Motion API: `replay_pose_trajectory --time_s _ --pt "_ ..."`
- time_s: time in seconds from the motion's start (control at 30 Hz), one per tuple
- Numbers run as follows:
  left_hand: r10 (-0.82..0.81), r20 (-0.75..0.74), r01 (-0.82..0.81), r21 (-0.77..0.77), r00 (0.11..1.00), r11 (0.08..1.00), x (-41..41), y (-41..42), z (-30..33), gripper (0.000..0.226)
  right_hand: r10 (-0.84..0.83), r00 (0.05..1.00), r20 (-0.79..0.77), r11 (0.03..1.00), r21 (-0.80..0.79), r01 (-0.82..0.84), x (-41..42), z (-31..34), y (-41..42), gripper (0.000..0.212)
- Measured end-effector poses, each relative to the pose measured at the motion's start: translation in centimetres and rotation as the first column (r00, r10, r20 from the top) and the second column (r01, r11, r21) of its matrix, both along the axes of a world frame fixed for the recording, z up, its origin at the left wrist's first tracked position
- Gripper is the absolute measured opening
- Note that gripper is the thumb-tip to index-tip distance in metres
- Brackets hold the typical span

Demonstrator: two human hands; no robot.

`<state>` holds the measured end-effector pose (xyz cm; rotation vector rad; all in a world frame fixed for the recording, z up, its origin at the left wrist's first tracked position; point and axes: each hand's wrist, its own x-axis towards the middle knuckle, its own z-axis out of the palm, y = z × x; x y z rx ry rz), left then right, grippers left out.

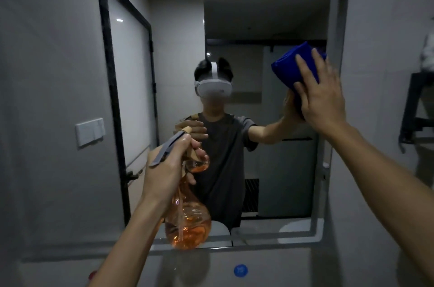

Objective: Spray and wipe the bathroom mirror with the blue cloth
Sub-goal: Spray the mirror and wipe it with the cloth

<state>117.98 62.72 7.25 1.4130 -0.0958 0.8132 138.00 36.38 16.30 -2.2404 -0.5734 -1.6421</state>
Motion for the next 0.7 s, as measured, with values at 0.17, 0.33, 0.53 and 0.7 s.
replay_pose_trajectory --time_s 0.17,0.33,0.53,0.7 --pt "-0.019 -0.008 0.019 0.003 1.0 1.0 1.0 -3.7 -0.4 0.028 0.028 1.0 0.013 0.999 -0.046 -0.027 0.5 0.1 -0.5 0.055" --pt "-0.01 -0.021 0.012 0.067 1.0 0.998 2.2 -6.2 -1.4 0.027 0.023 0.999 0.027 0.996 -0.081 -0.021 1.4 -0.5 -2.6 0.057" --pt "-0.041 -0.022 0.043 0.093 0.999 0.995 3.1 -8.0 -2.4 0.027 0.061 0.998 0.017 0.992 -0.11 -0.059 1.9 -0.7 -4.6 0.055" --pt "-0.023 -0.001 0.023 0.133 1.0 0.991 3.7 -9.0 -2.7 0.025 0.095 0.996 -0.005 0.985 -0.143 -0.094 2.0 -0.4 -5.5 0.056"
